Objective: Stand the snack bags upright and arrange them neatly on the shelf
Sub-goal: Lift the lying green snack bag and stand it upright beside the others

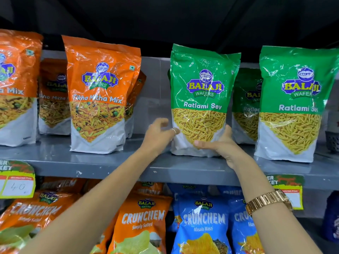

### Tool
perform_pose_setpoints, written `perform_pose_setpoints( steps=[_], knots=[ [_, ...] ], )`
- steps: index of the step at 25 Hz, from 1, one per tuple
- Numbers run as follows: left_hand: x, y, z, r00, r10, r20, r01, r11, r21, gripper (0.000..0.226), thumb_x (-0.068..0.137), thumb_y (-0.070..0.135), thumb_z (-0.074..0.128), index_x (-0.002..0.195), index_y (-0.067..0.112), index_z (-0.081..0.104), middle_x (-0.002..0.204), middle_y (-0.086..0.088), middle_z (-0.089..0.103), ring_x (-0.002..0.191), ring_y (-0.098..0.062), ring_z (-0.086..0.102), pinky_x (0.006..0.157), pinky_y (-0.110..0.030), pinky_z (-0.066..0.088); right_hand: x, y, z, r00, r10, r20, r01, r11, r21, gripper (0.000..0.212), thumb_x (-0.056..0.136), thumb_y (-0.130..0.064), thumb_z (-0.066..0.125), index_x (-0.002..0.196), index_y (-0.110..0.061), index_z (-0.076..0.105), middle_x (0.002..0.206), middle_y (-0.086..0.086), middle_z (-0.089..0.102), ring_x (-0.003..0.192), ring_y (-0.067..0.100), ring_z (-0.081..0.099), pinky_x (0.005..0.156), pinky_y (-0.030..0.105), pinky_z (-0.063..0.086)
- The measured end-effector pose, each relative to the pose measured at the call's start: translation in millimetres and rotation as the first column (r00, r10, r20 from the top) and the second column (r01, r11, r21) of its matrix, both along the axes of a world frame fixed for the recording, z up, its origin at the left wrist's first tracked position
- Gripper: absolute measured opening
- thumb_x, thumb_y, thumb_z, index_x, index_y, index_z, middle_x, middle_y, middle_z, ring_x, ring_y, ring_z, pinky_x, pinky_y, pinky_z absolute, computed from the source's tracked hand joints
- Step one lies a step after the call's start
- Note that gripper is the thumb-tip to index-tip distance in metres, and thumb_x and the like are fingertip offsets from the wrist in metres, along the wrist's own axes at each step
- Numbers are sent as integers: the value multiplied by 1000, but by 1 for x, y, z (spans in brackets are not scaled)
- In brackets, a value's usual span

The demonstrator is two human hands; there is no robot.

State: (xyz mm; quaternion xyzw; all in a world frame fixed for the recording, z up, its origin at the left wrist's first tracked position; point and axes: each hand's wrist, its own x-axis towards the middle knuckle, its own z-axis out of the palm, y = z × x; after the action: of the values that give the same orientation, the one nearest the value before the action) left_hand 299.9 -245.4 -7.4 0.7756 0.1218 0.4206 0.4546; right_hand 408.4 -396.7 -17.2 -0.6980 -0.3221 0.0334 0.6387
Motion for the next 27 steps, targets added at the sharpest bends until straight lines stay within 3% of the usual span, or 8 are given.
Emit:
perform_pose_setpoints(
  steps=[5, 10, 12, 15, 20, 23, 25, 27],
  knots=[
    [0, 7, 87, 965, -108, 239, 160, 965, -210, 46, 85, 31, 58, 126, 11, 50, 118, 0, 58, 109, -20, 56, 96, -40, 46, -3, 0, 3, 1000, -1, 3, 2, 996, -93, 114, 65, -15, 81, 142, -16, -4, 153, 6, 16, 139, 22, 21, 109, 33, 24],
    [21, -4, 148, 968, -156, 199, 199, 955, -219, 87, 62, 52, 72, 133, 10, 43, 132, -9, 56, 118, -27, 54, 104, -44, 40, -2, 0, 4, 999, -26, 19, 28, 993, -112, 108, 63, -18, 83, 140, -18, 7, 153, 3, 21, 136, 19, 26, 95, 25, 29],
    [30, -4, 155, 971, -126, 205, 165, 968, -187, 68, 76, 41, 70, 128, 7, 44, 123, -7, 57, 110, -21, 55, 97, -32, 44, -2, 0, 3, 999, -36, 14, 38, 993, -115, 105, 61, -19, 84, 137, -18, 12, 152, 2, 24, 134, 19, 29, 93, 25, 30],
    [38, 4, 172, 946, -118, 303, 194, 953, -234, 18, 80, 18, 71, 88, 9, 57, 80, -1, 61, 72, -14, 61, 57, -22, 52, 1, 1, 3, 999, -47, 9, 48, 993, -104, 108, 61, -18, 85, 139, -16, 10, 152, 2, 24, 134, 20, 29, 95, 25, 31],
    [56, 32, 186, 881, -137, 453, 324, 871, -368, 20, 67, 13, 78, 81, 8, 64, 100, -16, 71, 96, -31, 68, 84, -49, 56, 2, 2, 4, 997, -74, 17, 76, 983, -165, 126, 62, -21, 84, 145, -16, -10, 157, 3, 11, 141, 22, 19, 105, 29, 28],
    [43, 24, 172, 902, -258, 347, 370, 876, -310, 50, 61, 39, 83, 95, 9, 62, 94, -7, 70, 89, -24, 69, 74, -38, 59, 2, 2, 3, 997, -76, 15, 77, 981, -176, 124, 64, -21, 83, 146, -15, -9, 157, 2, 11, 141, 21, 18, 104, 28, 28],
    [35, 19, 142, 906, -411, 103, 424, 871, -249, 39, 71, 39, 74, 97, 15, 59, 92, -2, 67, 82, -16, 66, 66, -28, 55, 1, 2, 4, 997, -76, 17, 78, 982, -174, 120, 64, -19, 83, 146, -16, -5, 156, 2, 14, 140, 21, 20, 101, 27, 29],
    [40, 23, 103, 878, -463, -124, 436, 879, -194, 32, 71, 29, 73, 97, 15, 62, 95, -3, 68, 84, -16, 65, 76, -30, 51, 1, 2, 4, 996, -83, 5, 83, 982, -169, 119, 65, -17, 82, 146, -15, -5, 157, 2, 13, 141, 21, 19, 104, 28, 29]
  ],
)
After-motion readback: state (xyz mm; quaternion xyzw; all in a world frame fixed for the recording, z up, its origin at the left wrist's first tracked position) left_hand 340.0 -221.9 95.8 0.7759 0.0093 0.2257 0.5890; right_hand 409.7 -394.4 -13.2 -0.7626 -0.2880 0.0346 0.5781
